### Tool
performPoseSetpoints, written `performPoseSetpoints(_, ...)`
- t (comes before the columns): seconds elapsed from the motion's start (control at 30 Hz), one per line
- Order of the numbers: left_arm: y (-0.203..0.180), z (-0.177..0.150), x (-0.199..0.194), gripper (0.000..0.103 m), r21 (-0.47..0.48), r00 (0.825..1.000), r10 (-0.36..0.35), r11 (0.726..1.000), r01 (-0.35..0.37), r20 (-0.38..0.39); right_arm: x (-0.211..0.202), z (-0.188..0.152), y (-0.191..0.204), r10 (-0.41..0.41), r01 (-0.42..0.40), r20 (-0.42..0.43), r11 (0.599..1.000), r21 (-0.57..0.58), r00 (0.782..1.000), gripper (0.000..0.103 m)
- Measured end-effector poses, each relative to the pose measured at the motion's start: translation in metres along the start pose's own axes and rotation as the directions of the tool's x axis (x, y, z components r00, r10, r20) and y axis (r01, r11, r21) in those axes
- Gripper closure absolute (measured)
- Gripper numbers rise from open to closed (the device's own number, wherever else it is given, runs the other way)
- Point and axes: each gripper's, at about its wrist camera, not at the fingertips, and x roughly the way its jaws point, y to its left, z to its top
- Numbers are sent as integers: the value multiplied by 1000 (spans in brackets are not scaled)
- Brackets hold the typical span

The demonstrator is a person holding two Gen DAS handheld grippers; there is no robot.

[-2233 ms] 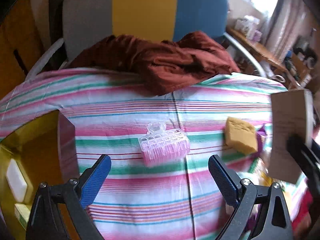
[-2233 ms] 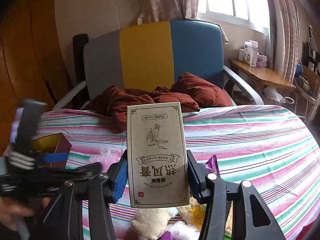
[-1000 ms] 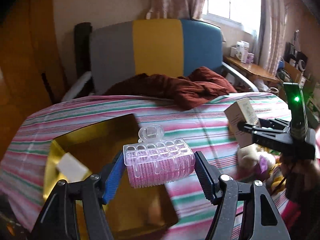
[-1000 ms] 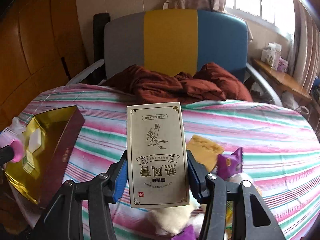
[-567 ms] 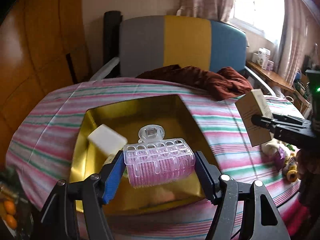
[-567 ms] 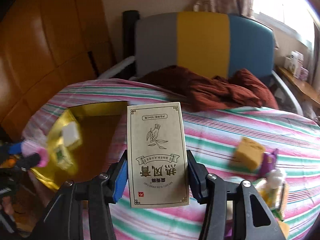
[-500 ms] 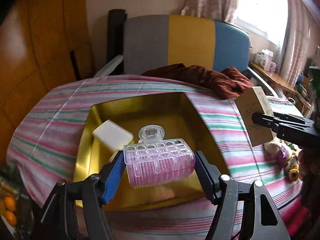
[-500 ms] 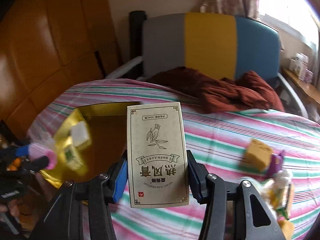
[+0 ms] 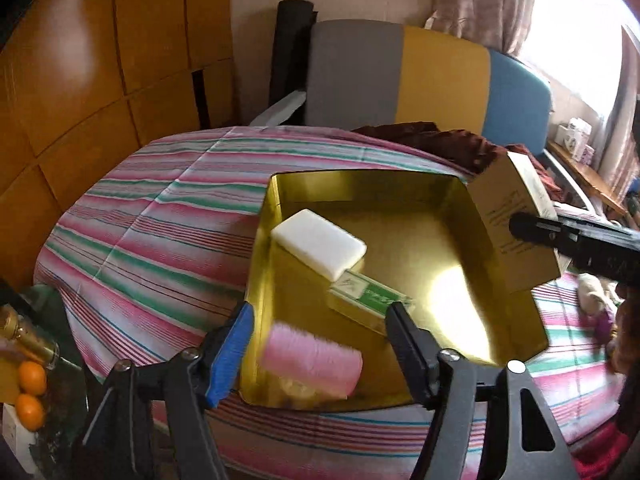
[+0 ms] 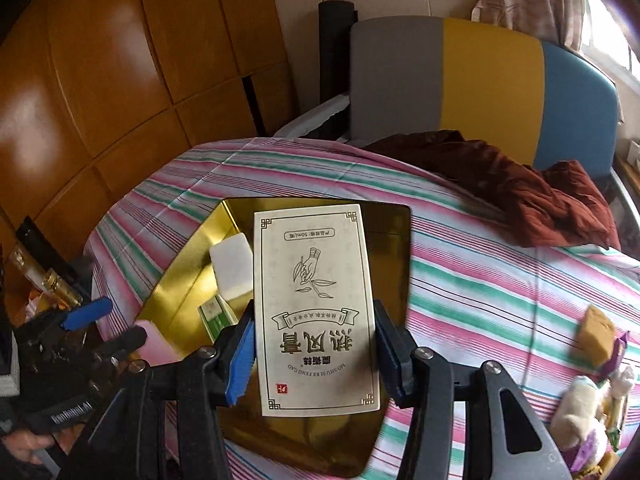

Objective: Organize objects
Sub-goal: 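Lower the pink roller into the tray with the left tool while the right tool places the beige box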

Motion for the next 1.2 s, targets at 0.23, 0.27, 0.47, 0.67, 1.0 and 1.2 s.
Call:
performPoseSetpoints(0.23, 7, -3, -1, 20, -30, 1000, 5, 1000, -5, 20, 13, 15, 13, -4, 4, 12, 1000, 27, 1000, 31)
performPoseSetpoints(0.27, 7, -3, -4, 19, -33, 1000, 8, 999, -7, 27, 12, 13, 14, -6, 6, 11, 1000, 27, 1000, 31)
performPoseSetpoints(0.47, 3, -2, -25, 12, -46, 996, 8, 999, -4, 85, 0, -5, 18, -43, 43, 5, 999, 15, 999, 31)
performPoseSetpoints(0.67, -4, -1, -41, 9, -37, 993, 10, 999, -6, 121, -13, -21, 25, -84, 84, 23, 996, 6, 996, 31)
performPoseSetpoints(1.0, -16, -7, -55, 9, -17, 990, 11, 1000, -9, 139, -33, -36, 27, -133, 132, 76, 991, 24, 988, 30)
performPoseSetpoints(1.2, -25, -9, -56, 8, 4, 991, 2, 1000, -2, 136, -40, -42, 24, -142, 139, 86, 989, 42, 986, 27)
